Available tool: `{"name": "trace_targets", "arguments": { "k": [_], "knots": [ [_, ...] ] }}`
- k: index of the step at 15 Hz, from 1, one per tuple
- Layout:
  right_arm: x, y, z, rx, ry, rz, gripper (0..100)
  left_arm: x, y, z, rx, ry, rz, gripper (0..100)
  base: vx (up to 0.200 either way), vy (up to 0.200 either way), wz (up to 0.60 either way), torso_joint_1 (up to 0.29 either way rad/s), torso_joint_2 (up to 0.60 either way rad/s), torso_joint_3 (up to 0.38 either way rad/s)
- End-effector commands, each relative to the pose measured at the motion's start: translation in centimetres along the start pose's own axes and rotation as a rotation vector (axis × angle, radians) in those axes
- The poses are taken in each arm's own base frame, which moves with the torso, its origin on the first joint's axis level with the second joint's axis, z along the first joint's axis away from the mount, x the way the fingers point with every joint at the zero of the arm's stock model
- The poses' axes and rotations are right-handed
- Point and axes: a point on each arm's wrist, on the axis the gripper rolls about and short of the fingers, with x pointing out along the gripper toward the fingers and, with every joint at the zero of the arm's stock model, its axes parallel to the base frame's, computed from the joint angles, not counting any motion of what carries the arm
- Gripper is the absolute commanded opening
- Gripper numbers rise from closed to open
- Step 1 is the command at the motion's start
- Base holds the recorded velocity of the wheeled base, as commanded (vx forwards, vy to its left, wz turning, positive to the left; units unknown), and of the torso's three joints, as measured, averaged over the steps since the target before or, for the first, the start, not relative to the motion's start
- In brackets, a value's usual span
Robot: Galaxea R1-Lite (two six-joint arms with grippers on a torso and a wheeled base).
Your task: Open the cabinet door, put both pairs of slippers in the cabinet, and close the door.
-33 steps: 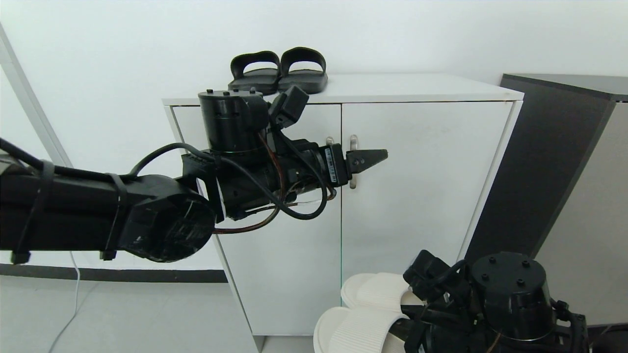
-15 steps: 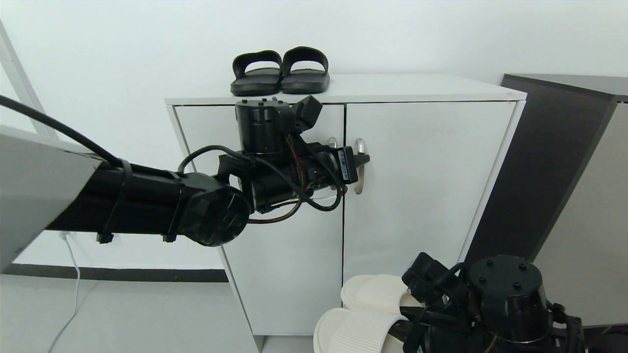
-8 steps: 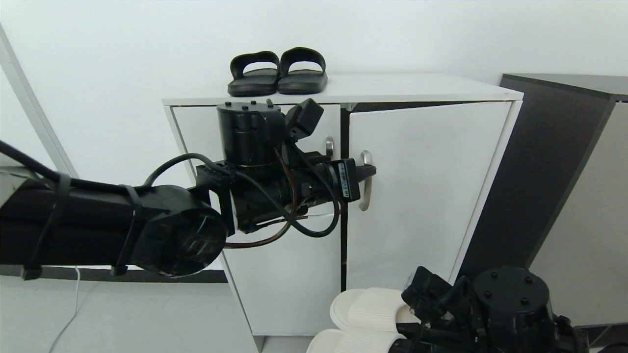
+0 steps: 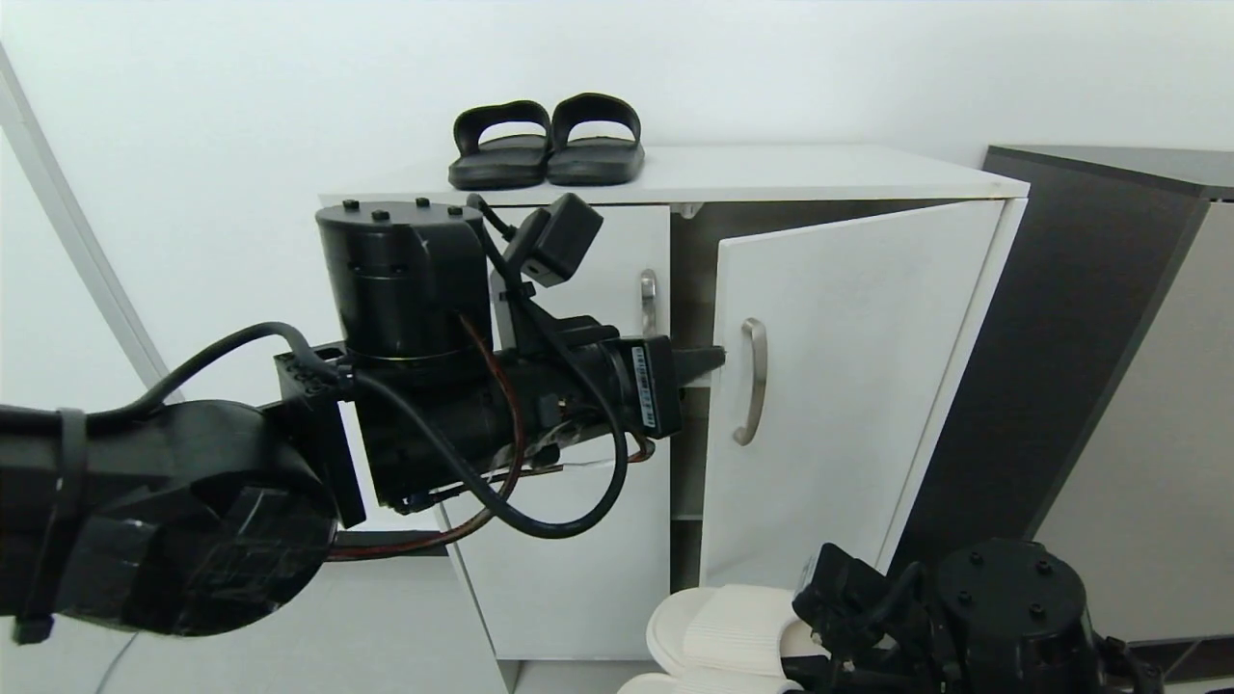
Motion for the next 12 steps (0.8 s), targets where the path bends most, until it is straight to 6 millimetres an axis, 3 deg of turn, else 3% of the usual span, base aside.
{"name": "trace_targets", "arguments": {
  "k": [1,4,8,11,12],
  "knots": [
    [0.0,0.3,-0.1,-0.004,0.004,0.009,0,-0.6,0.1,0.4,0.004,-0.029,0.002,0,0.000,0.000,0.00,0.000,0.00,0.000],
    [-0.1,0.5,-0.3,-0.018,0.003,0.016,0,0.7,1.2,-0.1,0.005,-0.044,0.006,0,0.000,0.000,0.00,0.000,0.00,0.000],
    [-0.2,0.7,-0.8,-0.028,0.025,0.023,0,4.1,2.6,-0.6,0.003,-0.044,0.014,0,0.000,0.000,0.00,0.000,0.00,0.000],
    [-0.2,0.7,-1.0,-0.047,0.033,0.027,0,4.7,2.9,-0.8,-0.001,-0.040,0.021,0,0.000,0.000,0.00,0.000,0.00,0.000],
    [-0.2,0.8,-1.0,-0.048,0.035,0.030,0,4.9,3.0,-1.0,-0.003,-0.037,0.025,0,-0.200,0.000,0.00,0.002,0.00,0.007]
  ]
}}
